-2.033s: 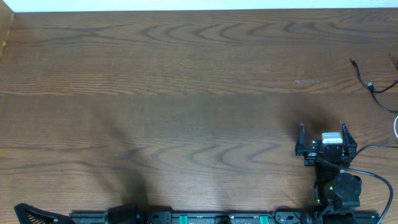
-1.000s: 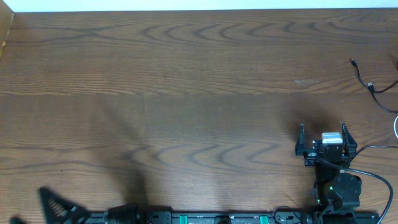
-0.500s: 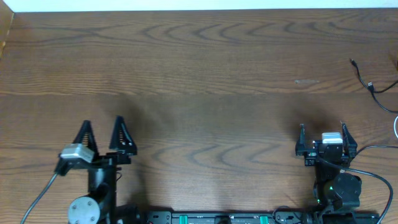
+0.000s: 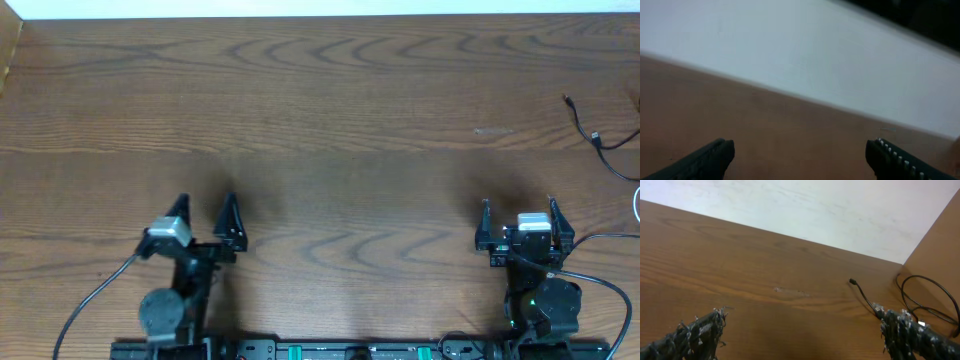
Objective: Untangle cables
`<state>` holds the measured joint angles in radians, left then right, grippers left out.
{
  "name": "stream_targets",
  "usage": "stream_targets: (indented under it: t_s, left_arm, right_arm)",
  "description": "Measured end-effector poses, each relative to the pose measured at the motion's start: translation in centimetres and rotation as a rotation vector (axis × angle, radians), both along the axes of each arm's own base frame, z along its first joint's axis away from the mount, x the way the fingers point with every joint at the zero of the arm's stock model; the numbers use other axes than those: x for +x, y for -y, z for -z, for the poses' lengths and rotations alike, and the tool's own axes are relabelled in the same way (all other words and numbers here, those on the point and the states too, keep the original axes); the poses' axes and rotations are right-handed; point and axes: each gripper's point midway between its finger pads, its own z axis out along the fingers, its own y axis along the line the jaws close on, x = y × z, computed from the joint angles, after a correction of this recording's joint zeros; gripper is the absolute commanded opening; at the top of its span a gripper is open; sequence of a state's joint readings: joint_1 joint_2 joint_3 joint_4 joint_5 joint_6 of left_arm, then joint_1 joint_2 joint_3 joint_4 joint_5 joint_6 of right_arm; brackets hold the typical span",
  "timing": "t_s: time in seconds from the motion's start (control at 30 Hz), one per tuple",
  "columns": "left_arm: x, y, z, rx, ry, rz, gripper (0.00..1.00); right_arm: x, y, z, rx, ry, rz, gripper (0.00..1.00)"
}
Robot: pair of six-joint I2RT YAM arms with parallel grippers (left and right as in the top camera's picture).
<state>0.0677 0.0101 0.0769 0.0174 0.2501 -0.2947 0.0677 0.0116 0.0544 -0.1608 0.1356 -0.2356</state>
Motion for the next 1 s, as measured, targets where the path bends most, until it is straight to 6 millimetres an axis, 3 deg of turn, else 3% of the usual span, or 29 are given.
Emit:
stream_targets:
  t_s: [0.1,0.13,1.0]
  left_arm:
    - [0.3,-0.3,3.5,0.005,-0.094,-0.027,0.89]
    - [0.4,-0.6,3.7,0.006,-0.097,-0.043,0.89]
    - [0.4,-1.8,3.8,0.062,-0.101,-0.113,0.89]
  right_arm:
    - [0.0,0.0,0.0,0.0,0.0,0.0,0.99]
    - [0.0,0.0,0.0,0.0,0.0,0.0,0.99]
    - [0.0,0.0,0.0,0.0,0.0,0.0,0.99]
